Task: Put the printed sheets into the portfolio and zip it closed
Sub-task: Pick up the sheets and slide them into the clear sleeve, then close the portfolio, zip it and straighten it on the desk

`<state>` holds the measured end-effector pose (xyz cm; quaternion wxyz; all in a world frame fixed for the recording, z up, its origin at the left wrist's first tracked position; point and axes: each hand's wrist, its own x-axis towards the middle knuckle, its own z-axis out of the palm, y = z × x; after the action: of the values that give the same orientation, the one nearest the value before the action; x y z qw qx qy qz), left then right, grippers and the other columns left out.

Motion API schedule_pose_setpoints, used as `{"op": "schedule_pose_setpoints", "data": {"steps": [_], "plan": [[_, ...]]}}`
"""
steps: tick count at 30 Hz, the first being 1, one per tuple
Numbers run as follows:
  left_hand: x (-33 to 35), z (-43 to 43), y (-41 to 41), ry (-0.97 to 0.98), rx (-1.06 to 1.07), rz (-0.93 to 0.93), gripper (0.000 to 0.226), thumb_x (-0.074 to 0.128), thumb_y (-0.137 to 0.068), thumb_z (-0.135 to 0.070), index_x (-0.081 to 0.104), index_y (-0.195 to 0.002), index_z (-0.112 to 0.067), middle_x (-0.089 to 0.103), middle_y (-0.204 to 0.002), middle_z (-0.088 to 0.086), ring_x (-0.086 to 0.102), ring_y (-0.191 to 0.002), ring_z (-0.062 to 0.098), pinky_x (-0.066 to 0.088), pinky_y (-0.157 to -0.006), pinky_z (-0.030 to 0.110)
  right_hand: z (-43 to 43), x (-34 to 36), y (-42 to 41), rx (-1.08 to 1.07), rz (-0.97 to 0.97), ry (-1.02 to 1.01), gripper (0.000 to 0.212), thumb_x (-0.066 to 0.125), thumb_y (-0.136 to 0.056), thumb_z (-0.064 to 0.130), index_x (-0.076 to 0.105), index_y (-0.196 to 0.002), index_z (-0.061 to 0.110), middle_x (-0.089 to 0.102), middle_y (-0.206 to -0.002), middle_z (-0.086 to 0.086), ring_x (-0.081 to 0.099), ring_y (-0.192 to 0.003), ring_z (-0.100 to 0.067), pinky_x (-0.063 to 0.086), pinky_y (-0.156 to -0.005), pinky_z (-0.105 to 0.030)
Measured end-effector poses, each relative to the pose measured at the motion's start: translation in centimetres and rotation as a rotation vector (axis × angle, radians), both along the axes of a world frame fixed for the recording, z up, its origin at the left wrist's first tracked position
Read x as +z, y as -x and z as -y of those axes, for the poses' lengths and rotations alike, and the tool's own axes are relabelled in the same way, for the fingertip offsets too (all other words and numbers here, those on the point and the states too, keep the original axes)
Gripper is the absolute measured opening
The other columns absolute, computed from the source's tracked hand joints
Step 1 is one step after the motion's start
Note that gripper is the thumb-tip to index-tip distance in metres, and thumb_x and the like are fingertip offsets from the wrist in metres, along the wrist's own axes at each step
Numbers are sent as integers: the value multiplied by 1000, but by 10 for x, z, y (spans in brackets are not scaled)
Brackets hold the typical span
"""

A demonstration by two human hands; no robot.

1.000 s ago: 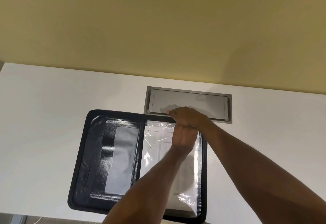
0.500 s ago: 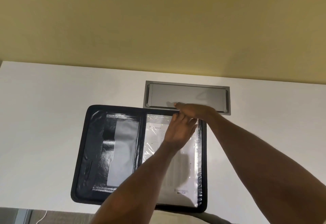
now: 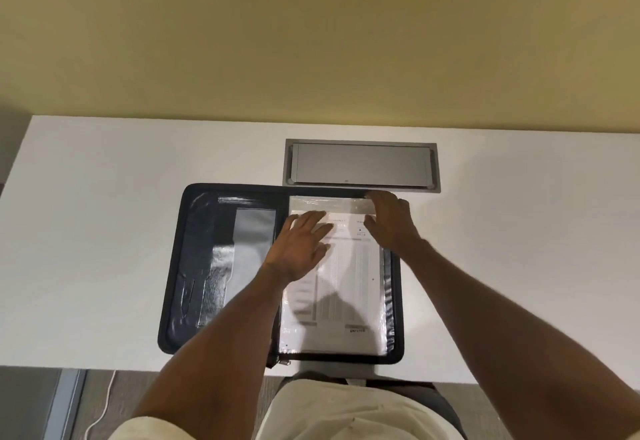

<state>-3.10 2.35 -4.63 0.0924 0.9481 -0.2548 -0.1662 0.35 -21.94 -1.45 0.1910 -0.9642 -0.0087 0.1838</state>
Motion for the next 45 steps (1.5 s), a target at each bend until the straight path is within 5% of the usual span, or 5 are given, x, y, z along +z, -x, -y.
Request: {"op": "schedule_pose_setpoints", "data": {"steps": [8,16,20,24,45], "plan": [[7,-35,8,-44,299,-23,55,30,-111,-40,23,-164,-25,14,-174,3,8,-161,25,7,-129,54,-64,-18,124,103,108,109,68,62,-93,24,37,-155,15,36,-164,-9,35,-151,-27,29,-124,-47],[1,-141,29,-61,866,-30,50,54,-103,-25,44,-150,-10,37,-155,27,35,-144,47,35,-115,62,-61,-39,196,150,-90,219,76,36,-107,40,-16,-161,25,-28,-167,-5,-19,-157,-26,-8,-128,-49],[-4,-171,44,-43,1047,-56,37,54,-102,-23,47,-136,-11,45,-138,27,43,-132,51,41,-106,66,-37,-41,204,56,-133,192,78,37,-106,47,-14,-161,26,-27,-168,-1,-22,-156,-22,-3,-130,-46],[-9,-182,51,-11,1172,-106,47,52,-105,-27,41,-147,-10,45,-144,29,40,-136,52,39,-107,67,-27,-45,211,-15,-124,202,78,35,-105,53,-11,-162,29,-24,-169,1,-17,-157,-20,0,-130,-44],[15,-153,49,127,1103,30,34,53,-105,-30,63,-125,-5,57,-122,25,57,-116,48,51,-95,57,39,-41,216,3,-153,309,81,32,-103,60,-13,-161,28,-21,-170,4,-13,-159,-20,0,-130,-44]]}}
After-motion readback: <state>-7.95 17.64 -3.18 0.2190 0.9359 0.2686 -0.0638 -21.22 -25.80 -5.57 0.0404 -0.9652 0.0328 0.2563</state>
